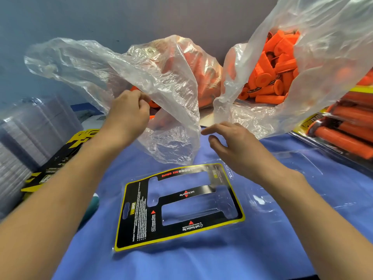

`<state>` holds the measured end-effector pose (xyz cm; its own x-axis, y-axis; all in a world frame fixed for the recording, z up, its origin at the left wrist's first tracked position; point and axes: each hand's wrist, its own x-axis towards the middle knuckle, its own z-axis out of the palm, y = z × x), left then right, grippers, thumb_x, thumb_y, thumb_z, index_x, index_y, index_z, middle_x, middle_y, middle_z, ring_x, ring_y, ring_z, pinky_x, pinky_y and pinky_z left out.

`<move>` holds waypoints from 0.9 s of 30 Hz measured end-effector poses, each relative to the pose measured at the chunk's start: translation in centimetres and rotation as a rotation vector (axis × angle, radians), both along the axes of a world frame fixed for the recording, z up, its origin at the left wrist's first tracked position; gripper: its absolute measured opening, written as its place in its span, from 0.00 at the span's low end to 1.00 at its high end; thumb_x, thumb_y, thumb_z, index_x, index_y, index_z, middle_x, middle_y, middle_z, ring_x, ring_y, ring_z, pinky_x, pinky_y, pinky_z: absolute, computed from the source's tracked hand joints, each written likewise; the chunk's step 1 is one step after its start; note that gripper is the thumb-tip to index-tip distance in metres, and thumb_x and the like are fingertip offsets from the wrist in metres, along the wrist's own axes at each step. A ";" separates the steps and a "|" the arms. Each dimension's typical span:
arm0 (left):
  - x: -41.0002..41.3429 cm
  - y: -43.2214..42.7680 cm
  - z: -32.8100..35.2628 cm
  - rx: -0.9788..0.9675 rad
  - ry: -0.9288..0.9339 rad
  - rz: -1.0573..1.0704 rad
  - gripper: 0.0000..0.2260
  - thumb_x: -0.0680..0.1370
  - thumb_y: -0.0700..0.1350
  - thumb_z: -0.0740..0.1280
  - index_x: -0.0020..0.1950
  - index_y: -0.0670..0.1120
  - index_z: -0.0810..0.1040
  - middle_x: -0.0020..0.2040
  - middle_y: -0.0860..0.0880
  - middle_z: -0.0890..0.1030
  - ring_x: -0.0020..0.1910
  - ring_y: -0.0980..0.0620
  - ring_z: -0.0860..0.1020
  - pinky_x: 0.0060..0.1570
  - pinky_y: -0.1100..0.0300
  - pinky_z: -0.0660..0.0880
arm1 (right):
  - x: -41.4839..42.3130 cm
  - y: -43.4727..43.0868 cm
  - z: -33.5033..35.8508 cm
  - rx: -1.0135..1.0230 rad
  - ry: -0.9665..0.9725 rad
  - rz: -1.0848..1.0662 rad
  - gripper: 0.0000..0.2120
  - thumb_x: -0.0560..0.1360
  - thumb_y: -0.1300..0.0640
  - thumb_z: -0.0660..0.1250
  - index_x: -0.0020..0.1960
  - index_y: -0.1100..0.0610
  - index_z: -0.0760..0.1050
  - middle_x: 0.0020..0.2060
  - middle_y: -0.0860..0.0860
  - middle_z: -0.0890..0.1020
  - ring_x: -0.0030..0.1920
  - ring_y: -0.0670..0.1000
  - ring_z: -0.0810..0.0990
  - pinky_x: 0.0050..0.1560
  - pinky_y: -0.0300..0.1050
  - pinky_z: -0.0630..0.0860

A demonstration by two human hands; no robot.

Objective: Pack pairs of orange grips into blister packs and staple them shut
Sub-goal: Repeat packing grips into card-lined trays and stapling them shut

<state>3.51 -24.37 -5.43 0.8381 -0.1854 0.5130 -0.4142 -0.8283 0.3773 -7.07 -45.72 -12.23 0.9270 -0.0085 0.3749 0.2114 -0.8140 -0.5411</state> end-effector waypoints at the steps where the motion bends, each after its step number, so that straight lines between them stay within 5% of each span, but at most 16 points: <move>1: 2.0 -0.8 0.5 0.073 0.080 0.032 0.14 0.79 0.38 0.57 0.56 0.41 0.81 0.55 0.39 0.81 0.50 0.40 0.77 0.47 0.55 0.71 | 0.3 -0.1 0.1 0.026 0.000 0.005 0.13 0.82 0.54 0.59 0.63 0.47 0.77 0.60 0.46 0.79 0.61 0.53 0.73 0.59 0.47 0.69; 3: 5.9 -2.0 0.5 0.167 0.269 0.076 0.11 0.78 0.37 0.58 0.50 0.39 0.81 0.51 0.36 0.82 0.41 0.41 0.75 0.38 0.57 0.70 | 0.7 -0.1 0.4 0.070 -0.001 0.020 0.14 0.82 0.55 0.59 0.63 0.48 0.78 0.60 0.46 0.79 0.62 0.52 0.73 0.61 0.48 0.70; 6: 10.8 -2.4 -1.1 0.344 0.426 0.102 0.10 0.80 0.40 0.63 0.59 0.38 0.79 0.58 0.37 0.80 0.53 0.39 0.76 0.51 0.51 0.75 | 1.2 -0.2 0.5 0.112 -0.006 0.034 0.14 0.82 0.54 0.58 0.63 0.49 0.78 0.61 0.46 0.79 0.64 0.51 0.73 0.63 0.49 0.70; 8: 12.7 -2.1 -2.3 0.488 0.428 0.165 0.13 0.81 0.44 0.64 0.63 0.40 0.77 0.61 0.38 0.78 0.59 0.38 0.76 0.58 0.49 0.74 | 1.6 -0.4 0.5 0.131 -0.011 0.040 0.14 0.82 0.54 0.58 0.64 0.49 0.78 0.60 0.47 0.80 0.63 0.51 0.73 0.63 0.49 0.70; 13: 16.0 -0.8 -4.4 0.710 0.395 0.208 0.12 0.81 0.42 0.62 0.62 0.40 0.76 0.60 0.38 0.78 0.58 0.37 0.77 0.58 0.46 0.75 | 2.6 -0.3 0.2 0.126 -0.012 0.053 0.14 0.82 0.54 0.58 0.63 0.50 0.78 0.59 0.50 0.80 0.62 0.54 0.74 0.61 0.53 0.71; 27: 17.0 -0.1 -7.6 0.724 0.297 0.299 0.16 0.82 0.48 0.62 0.67 0.44 0.71 0.66 0.37 0.71 0.62 0.33 0.73 0.61 0.44 0.71 | 3.3 0.4 -0.2 0.153 -0.031 0.064 0.14 0.81 0.55 0.59 0.63 0.50 0.78 0.57 0.51 0.81 0.62 0.54 0.75 0.62 0.55 0.71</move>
<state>20.56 -24.51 -13.06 0.9858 -0.1328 0.1031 -0.1060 -0.9671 -0.2314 -3.74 -45.32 -12.43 0.9153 -0.0091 0.4026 0.2790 -0.7067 -0.6502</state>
